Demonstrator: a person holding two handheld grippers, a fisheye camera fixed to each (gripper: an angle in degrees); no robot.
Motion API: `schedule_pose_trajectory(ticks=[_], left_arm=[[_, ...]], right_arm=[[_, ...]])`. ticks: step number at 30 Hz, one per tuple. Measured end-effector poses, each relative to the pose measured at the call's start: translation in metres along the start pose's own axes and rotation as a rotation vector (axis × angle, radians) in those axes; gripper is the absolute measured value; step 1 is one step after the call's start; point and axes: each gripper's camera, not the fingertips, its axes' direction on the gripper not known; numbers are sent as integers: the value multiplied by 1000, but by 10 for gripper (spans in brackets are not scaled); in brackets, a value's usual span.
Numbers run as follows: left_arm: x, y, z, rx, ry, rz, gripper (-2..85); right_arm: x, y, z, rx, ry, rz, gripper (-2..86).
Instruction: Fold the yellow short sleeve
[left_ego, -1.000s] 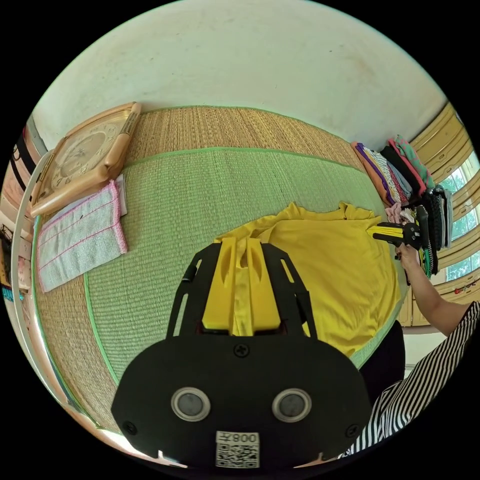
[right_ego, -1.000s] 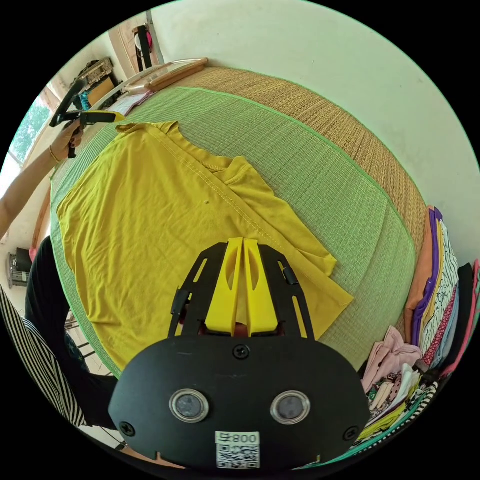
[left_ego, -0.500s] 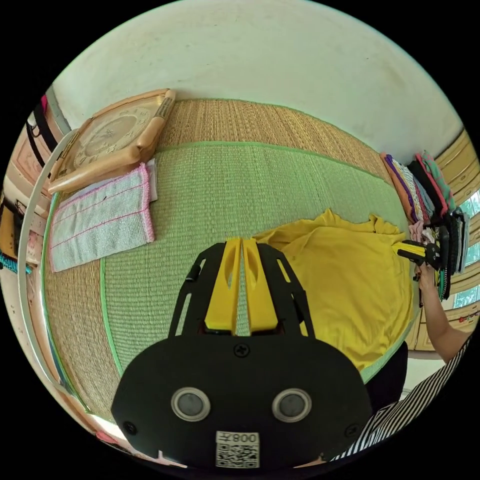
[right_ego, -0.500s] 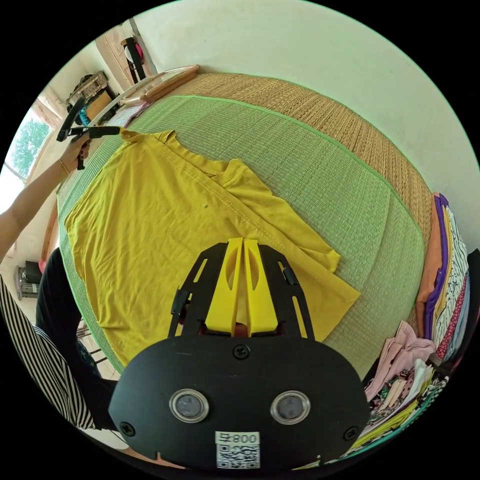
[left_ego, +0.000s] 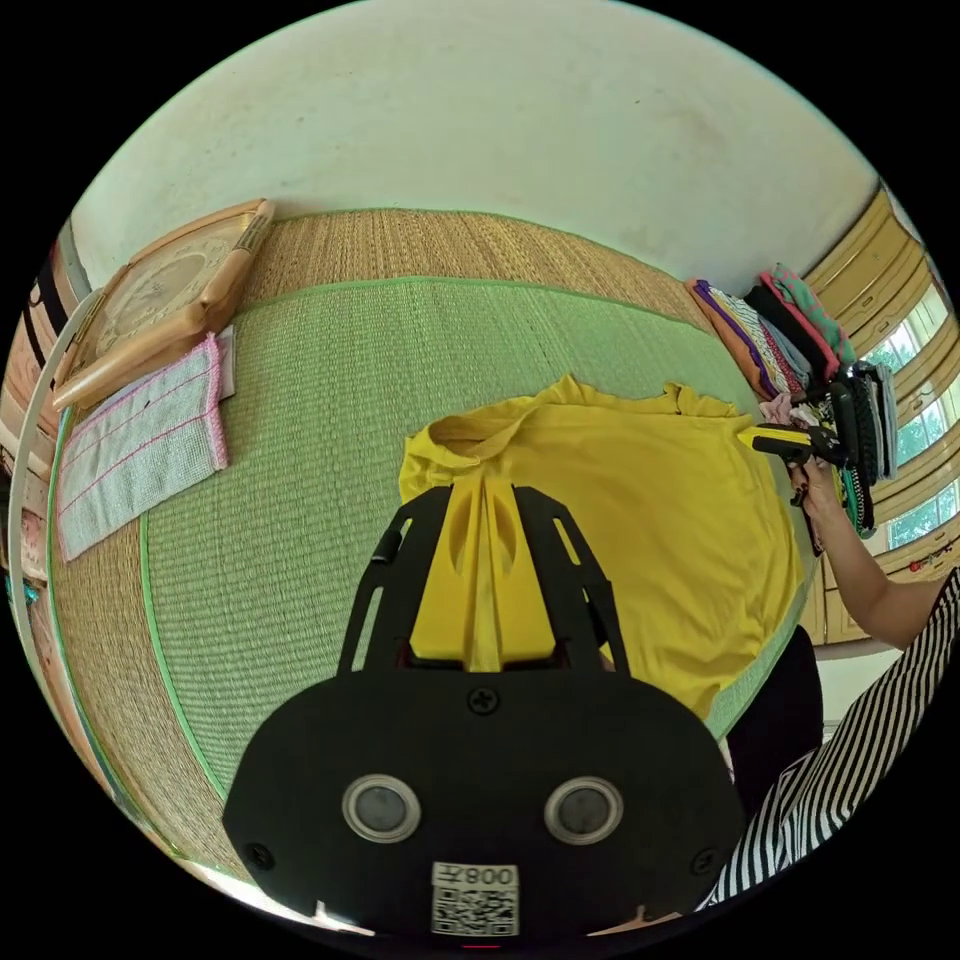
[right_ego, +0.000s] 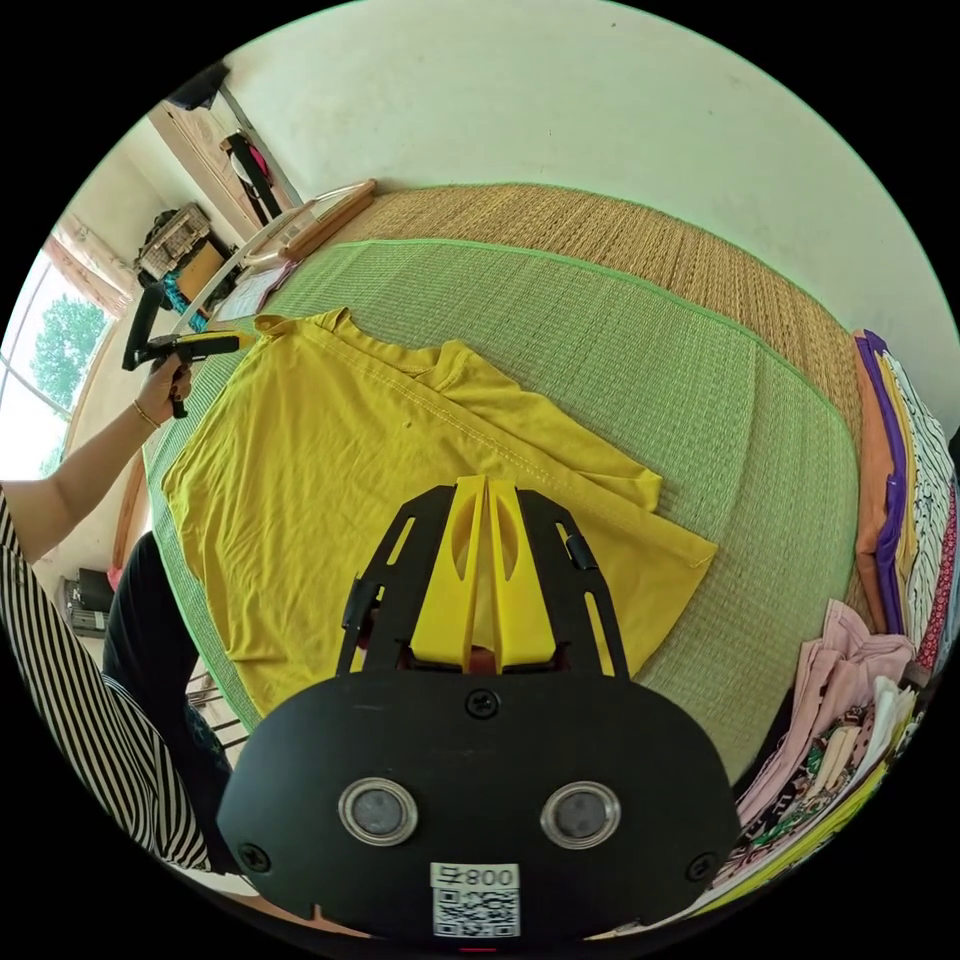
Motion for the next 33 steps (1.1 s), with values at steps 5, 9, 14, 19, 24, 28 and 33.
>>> schedule_pose_trajectory(ticks=[5,9,14,19,24,28,33], left_arm=[[-24,-12,17,16,-23,-130,3],[-22,-1,21,52,6,-129,3],[-14,17,44,-21,-32,-81,3],[-32,32,51,23,50,-166,4],[-28,42,65,-66,24,-144,5],[-24,72,51,12,175,-162,8],[-12,144,37,-27,217,-175,28]], right_arm=[[16,19,-3,37,-11,35,2],[40,47,-16,96,27,101,1],[91,77,-6,99,99,241,1],[138,92,18,60,-2,337,2],[165,105,31,69,-82,388,7],[163,139,6,131,-125,381,22],[140,258,-15,103,-251,421,72]])
